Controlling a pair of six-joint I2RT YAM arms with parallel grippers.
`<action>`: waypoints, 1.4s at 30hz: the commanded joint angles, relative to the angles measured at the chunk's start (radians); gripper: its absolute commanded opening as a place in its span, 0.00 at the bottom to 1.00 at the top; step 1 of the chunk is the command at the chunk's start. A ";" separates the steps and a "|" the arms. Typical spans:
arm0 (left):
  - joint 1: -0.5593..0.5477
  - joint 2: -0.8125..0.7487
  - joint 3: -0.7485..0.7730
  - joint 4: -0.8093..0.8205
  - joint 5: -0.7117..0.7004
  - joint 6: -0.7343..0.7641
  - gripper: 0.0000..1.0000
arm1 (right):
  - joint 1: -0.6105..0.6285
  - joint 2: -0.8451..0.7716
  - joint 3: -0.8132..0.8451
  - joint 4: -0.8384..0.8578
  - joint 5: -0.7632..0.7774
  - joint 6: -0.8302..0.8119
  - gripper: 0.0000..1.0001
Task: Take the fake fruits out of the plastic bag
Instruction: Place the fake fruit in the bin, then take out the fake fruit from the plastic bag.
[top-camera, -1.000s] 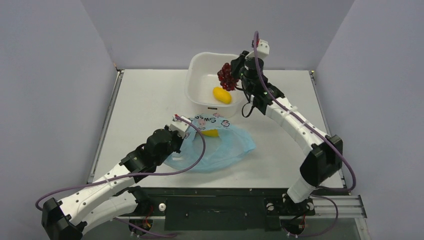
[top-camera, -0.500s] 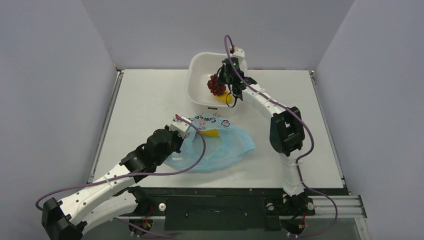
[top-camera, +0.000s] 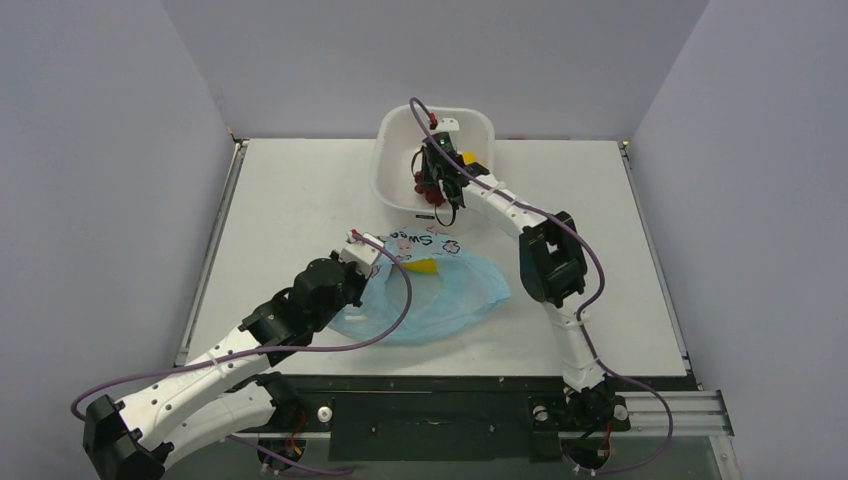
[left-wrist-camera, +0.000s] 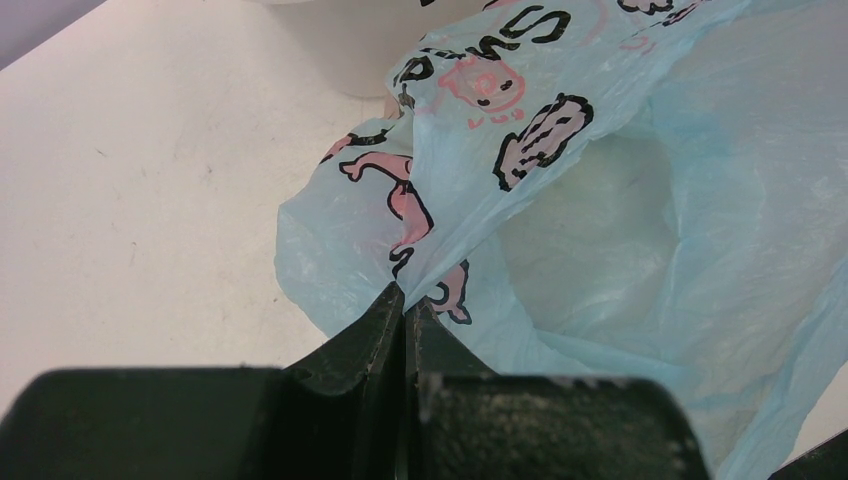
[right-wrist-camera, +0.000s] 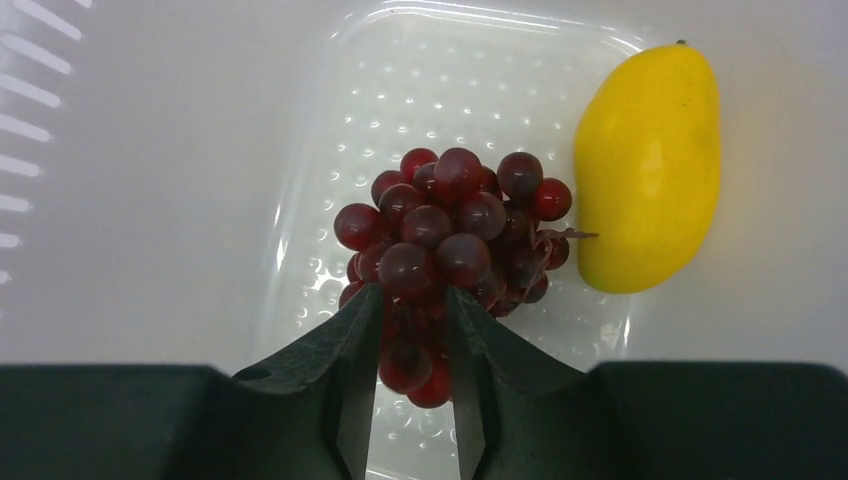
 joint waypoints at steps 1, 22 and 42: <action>-0.006 -0.012 0.003 0.047 0.001 0.010 0.00 | 0.000 -0.052 0.091 -0.044 0.040 -0.049 0.32; -0.037 0.050 0.008 0.024 -0.025 0.019 0.00 | 0.209 -0.855 -0.557 -0.092 0.162 -0.093 0.48; -0.048 -0.039 0.000 0.027 -0.014 0.013 0.00 | 0.874 -1.344 -1.434 0.434 0.473 -0.452 0.56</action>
